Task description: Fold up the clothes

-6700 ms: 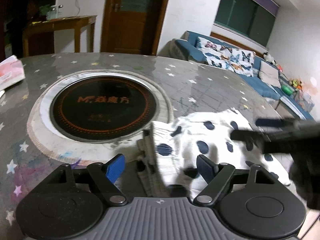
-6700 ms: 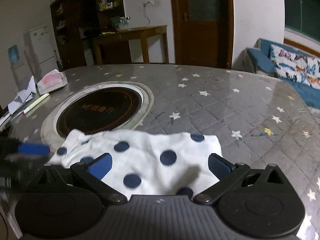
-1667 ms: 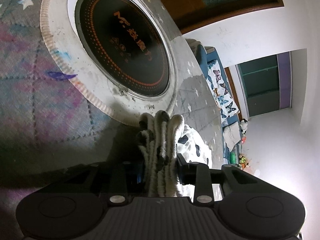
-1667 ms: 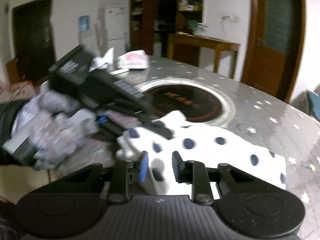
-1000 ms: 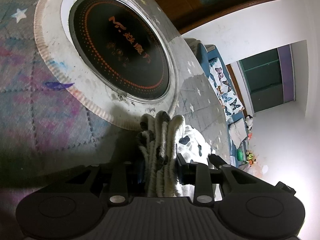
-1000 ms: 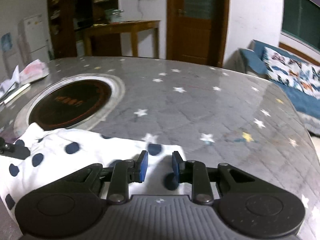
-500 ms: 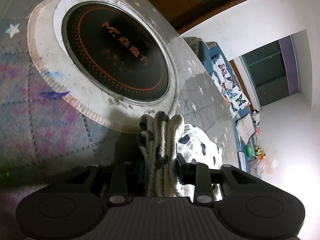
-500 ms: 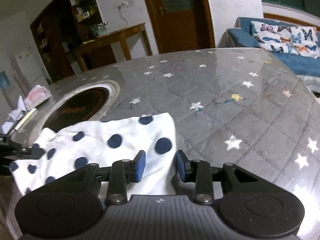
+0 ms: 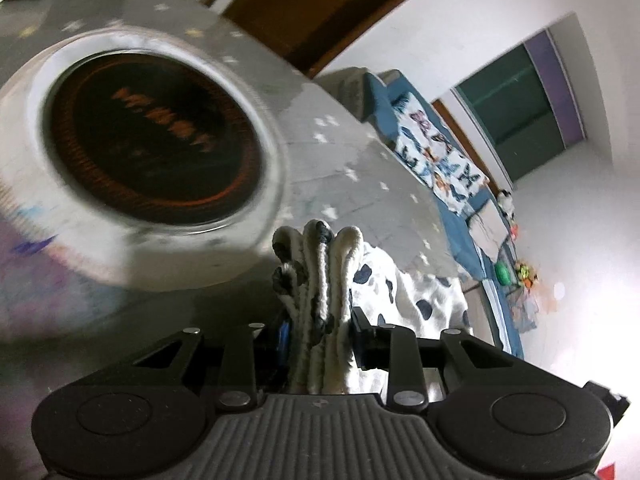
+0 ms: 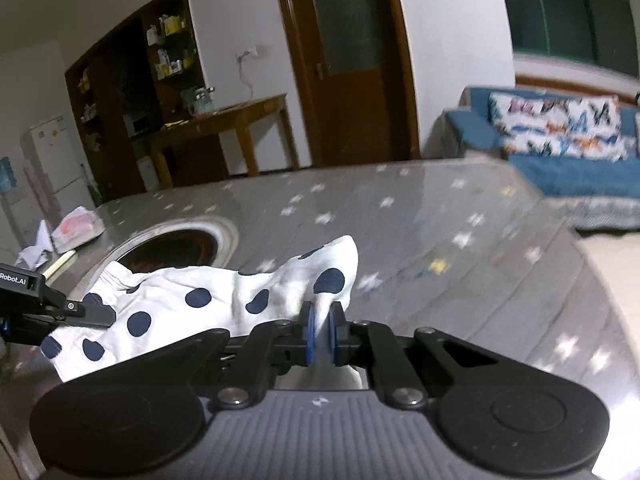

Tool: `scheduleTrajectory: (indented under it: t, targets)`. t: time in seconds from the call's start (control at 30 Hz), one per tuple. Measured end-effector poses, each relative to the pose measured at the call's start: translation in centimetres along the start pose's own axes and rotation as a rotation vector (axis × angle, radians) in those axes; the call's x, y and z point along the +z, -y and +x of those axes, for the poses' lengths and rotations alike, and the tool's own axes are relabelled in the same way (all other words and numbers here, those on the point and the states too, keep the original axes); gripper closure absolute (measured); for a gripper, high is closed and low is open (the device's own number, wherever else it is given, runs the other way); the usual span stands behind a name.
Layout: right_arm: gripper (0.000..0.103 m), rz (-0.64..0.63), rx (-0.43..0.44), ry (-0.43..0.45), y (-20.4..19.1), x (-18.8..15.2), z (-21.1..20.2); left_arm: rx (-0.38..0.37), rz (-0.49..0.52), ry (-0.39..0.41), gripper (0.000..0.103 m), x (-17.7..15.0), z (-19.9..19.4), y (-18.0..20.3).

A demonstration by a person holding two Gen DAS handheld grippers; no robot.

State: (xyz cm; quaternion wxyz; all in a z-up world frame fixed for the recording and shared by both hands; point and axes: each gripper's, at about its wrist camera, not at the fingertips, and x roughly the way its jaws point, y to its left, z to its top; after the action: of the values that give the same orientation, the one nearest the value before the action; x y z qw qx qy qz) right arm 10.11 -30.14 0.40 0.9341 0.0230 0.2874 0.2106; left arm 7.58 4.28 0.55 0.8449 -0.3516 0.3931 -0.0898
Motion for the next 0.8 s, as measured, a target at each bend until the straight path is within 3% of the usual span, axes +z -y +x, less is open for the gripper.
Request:
scheduleTrajectory:
  t: [0.43, 0.8]
  targets:
    - [0.097, -0.059, -0.181, 0.029, 4.9, 3.5, -0.3, -0.002, 0.124, -0.059, 0.072, -0.2, 6.6, 8.2]
    - [0.097, -0.026, -0.256, -0.028, 8.6, 2.5, 2.8, 0.055, 0.179, -0.113, 0.071, -1.2, 11.1, 10.4]
